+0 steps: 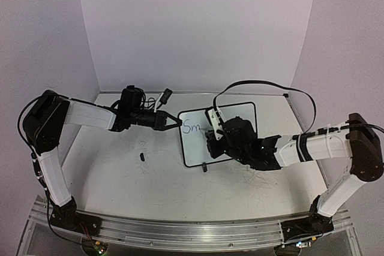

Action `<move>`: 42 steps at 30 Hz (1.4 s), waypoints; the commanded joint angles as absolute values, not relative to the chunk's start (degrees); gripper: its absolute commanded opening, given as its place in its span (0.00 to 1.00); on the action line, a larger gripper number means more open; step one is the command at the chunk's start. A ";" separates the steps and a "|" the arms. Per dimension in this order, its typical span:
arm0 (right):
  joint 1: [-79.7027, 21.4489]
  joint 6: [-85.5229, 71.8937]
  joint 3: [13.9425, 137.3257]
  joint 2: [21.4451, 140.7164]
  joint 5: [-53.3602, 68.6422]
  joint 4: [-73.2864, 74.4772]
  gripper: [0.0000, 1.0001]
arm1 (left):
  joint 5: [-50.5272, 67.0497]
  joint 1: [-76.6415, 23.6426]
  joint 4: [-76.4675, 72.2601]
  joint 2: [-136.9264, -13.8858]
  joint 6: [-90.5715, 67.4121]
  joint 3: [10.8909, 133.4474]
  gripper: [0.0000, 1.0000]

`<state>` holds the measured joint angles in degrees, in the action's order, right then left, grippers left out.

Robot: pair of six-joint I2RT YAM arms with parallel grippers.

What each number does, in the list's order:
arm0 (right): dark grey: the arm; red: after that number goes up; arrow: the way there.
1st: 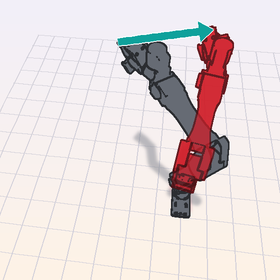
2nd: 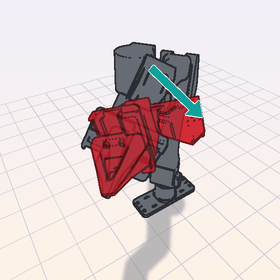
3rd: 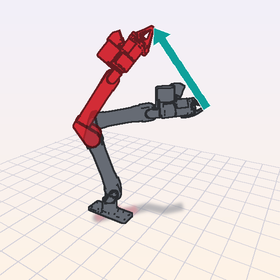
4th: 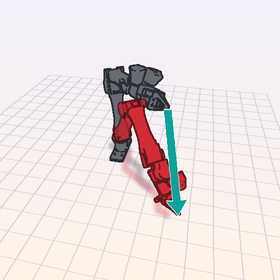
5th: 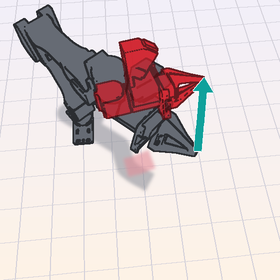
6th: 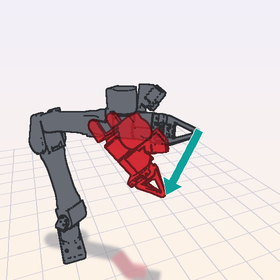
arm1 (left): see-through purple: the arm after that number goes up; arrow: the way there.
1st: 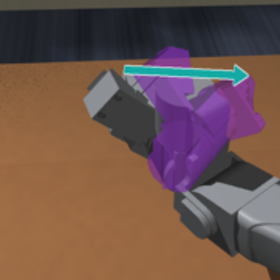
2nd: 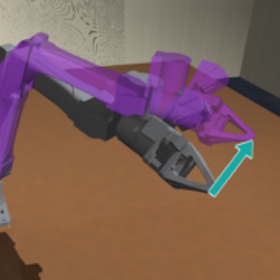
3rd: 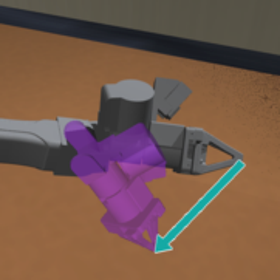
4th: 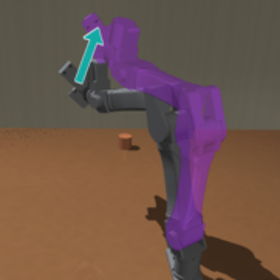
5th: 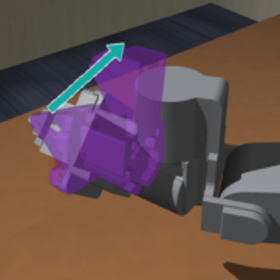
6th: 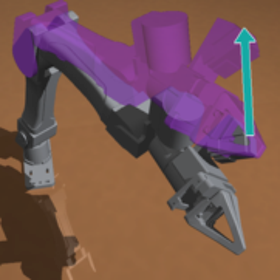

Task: Write a sentence on the whiteboard

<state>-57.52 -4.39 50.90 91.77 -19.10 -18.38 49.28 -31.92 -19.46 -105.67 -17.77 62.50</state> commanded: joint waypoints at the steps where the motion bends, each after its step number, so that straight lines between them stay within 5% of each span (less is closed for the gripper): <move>1: -57.04 -5.10 50.19 91.19 -19.76 -16.70 0.00 | 51.48 -31.74 -19.42 -104.68 -17.93 62.98 0.00; 42: -54.93 -2.02 54.66 90.00 -16.69 -19.95 0.00 | 51.73 -31.73 -19.42 -104.69 -17.93 63.14 0.00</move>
